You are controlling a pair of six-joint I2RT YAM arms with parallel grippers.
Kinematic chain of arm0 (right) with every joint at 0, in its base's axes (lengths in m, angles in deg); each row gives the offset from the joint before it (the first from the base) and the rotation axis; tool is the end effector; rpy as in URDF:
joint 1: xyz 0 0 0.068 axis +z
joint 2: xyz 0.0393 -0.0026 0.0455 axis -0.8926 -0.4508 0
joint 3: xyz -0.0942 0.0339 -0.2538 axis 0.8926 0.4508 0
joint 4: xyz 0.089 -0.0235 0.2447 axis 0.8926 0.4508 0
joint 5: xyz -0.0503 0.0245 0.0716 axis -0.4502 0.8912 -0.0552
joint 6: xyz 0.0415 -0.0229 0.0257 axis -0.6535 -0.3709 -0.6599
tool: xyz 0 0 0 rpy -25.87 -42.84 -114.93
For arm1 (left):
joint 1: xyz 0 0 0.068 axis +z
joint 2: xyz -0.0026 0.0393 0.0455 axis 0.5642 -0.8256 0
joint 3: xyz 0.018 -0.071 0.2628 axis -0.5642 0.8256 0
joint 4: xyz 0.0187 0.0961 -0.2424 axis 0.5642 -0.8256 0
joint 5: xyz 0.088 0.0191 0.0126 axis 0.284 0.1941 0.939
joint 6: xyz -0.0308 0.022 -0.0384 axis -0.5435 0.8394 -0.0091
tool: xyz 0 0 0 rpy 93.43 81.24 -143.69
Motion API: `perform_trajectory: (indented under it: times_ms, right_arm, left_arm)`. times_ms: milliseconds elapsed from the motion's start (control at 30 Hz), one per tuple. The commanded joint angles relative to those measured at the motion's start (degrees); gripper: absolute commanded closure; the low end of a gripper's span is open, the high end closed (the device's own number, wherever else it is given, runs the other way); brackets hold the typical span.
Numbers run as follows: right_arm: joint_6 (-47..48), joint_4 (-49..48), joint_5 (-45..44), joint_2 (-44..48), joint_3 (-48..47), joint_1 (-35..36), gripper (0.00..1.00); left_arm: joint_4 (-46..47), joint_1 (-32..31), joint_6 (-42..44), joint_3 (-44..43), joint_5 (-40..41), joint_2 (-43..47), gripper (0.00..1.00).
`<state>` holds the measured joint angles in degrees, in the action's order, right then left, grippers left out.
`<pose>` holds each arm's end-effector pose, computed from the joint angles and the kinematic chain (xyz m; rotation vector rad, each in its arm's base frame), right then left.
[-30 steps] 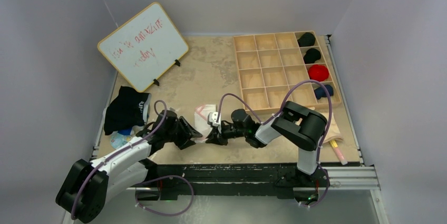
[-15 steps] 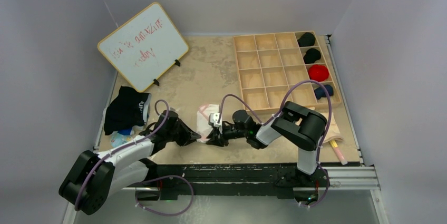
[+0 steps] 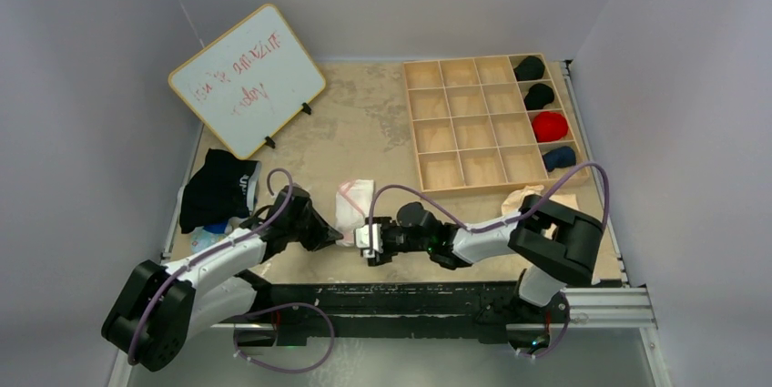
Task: Roll the underwear
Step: Roll the underwear to the center of the board.
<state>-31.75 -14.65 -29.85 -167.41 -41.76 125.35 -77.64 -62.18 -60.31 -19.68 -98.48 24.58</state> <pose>0.1306 0.2719 0.1518 -1.5256 1.1763 0.7026 0.1490 -0.0856 0.1294 -0.9483 2.5674 -0.8433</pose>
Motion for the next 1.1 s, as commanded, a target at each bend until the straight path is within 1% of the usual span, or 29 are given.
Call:
perform_trajectory:
  times_ms: [0,167,333,433,600,633,733,800,833,867,933,967,1067]
  right_arm:
    - [11.36,3.52,-7.31,1.23,-1.56,2.34,0.39]
    - [13.34,3.59,-6.80,-0.54,-3.86,4.33,0.42]
    - [15.18,-0.06,-8.45,-4.05,-4.94,5.46,0.46]
    - [16.24,0.32,-8.50,-6.89,-5.88,5.77,0.50]
    - [15.94,1.06,-9.33,-9.32,-6.21,5.79,0.64]
    - [15.79,1.00,-10.81,-9.61,-6.04,5.92,0.69]
    - [14.77,-1.48,-13.81,-9.85,-4.45,6.05,0.81]
    - [13.41,-1.59,-13.08,-9.44,-3.44,6.04,0.89]
    - [11.96,-0.63,-11.55,-9.24,-3.35,6.03,0.92]
    - [9.63,0.09,-9.82,-8.92,-3.33,5.93,0.94]
    - [3.15,-0.03,-6.62,-8.97,-3.58,4.79,0.96]
    - [0.23,-0.55,-3.52,-9.25,-3.62,3.74,0.97]
    - [-9.17,-4.51,7.09,-9.85,-3.54,0.23,0.99]
  left_arm:
    - [-6.12,-0.02,2.46,-1.75,2.26,-0.06,1.00]
    - [-6.19,0.00,2.93,-2.87,1.50,-1.23,1.00]
    - [-6.06,-0.03,3.28,-3.28,0.97,-2.30,1.00]
    - [-6.03,-0.03,3.45,-3.37,0.71,-3.01,1.00]
    - [-6.53,-0.02,3.63,-3.53,0.76,-2.84,1.00]
    - [-6.69,-0.03,3.72,-3.56,0.87,-2.74,1.00]
    - [-8.00,-0.03,4.04,-3.97,1.32,-2.32,1.00]
    - [-8.91,-0.03,4.16,-4.24,1.74,-1.67,1.00]
    - [-9.45,0.02,4.18,-4.41,2.00,-1.28,0.96]
    - [-10.05,0.04,4.11,-4.63,2.19,-0.79,0.90]
    - [-10.76,0.06,4.09,-5.02,2.51,0.34,0.72]
    - [-10.87,0.06,4.17,-5.07,2.53,1.00,0.65]
    - [-11.52,0.06,3.88,-5.13,2.90,3.34,0.54]
